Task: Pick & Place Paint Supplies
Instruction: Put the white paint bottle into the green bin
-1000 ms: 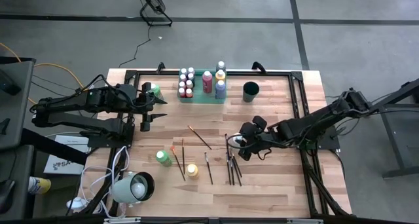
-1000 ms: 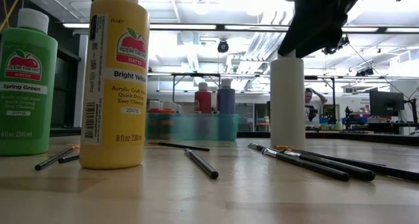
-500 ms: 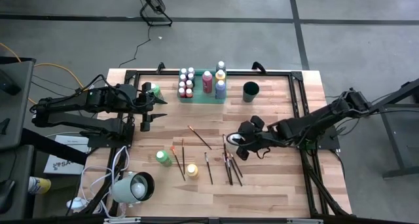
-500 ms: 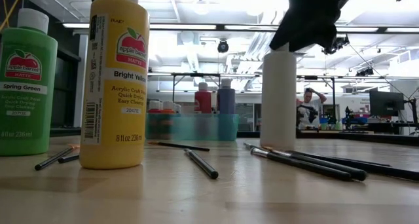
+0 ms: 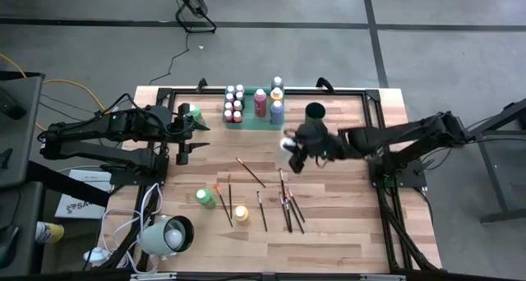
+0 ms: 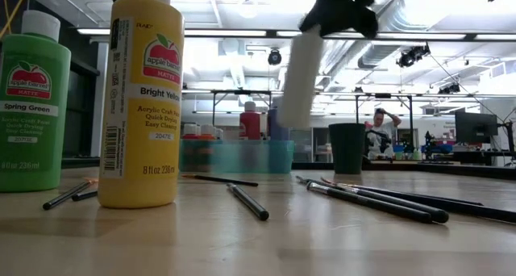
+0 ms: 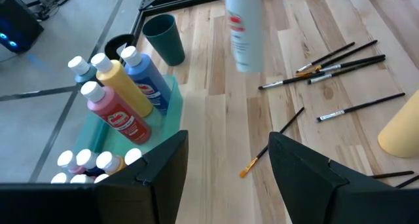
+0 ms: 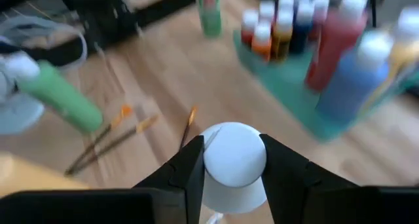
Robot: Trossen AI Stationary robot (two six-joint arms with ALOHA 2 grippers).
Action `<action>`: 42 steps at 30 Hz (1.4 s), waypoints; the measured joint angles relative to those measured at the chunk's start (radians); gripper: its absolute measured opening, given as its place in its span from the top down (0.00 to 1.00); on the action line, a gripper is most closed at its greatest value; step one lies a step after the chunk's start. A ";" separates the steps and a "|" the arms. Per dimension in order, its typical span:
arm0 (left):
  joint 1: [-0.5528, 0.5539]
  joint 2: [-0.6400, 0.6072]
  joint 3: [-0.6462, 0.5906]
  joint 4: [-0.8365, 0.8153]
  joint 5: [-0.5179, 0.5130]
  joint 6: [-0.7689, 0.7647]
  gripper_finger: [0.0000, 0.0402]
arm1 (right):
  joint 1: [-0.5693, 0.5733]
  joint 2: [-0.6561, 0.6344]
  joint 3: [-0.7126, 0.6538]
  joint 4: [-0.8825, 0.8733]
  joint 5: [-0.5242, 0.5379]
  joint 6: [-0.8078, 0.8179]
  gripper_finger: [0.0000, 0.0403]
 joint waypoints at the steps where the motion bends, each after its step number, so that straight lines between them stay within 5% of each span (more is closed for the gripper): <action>1: 0.000 0.000 0.000 0.000 0.000 0.000 0.49 | -0.022 0.000 0.022 0.006 -0.014 -0.034 0.71; 11: 0.000 0.000 0.000 0.001 -0.001 0.000 0.49 | -0.232 0.007 0.108 0.114 -0.195 -0.288 0.71; 18: 0.000 0.000 0.000 0.012 -0.002 -0.004 0.49 | -0.324 0.059 0.115 0.312 -0.260 -0.367 0.71; 22: 0.000 0.000 0.000 0.011 -0.007 -0.007 0.49 | -0.340 0.143 0.206 0.281 -0.253 -0.370 0.71; 33: 0.000 0.000 0.000 0.008 -0.032 -0.025 0.49 | -0.304 0.462 0.587 -0.059 0.064 -0.161 0.71; 42: 0.000 0.000 0.000 0.008 -0.032 -0.030 0.49 | -0.306 0.560 0.606 -0.077 0.085 0.008 0.71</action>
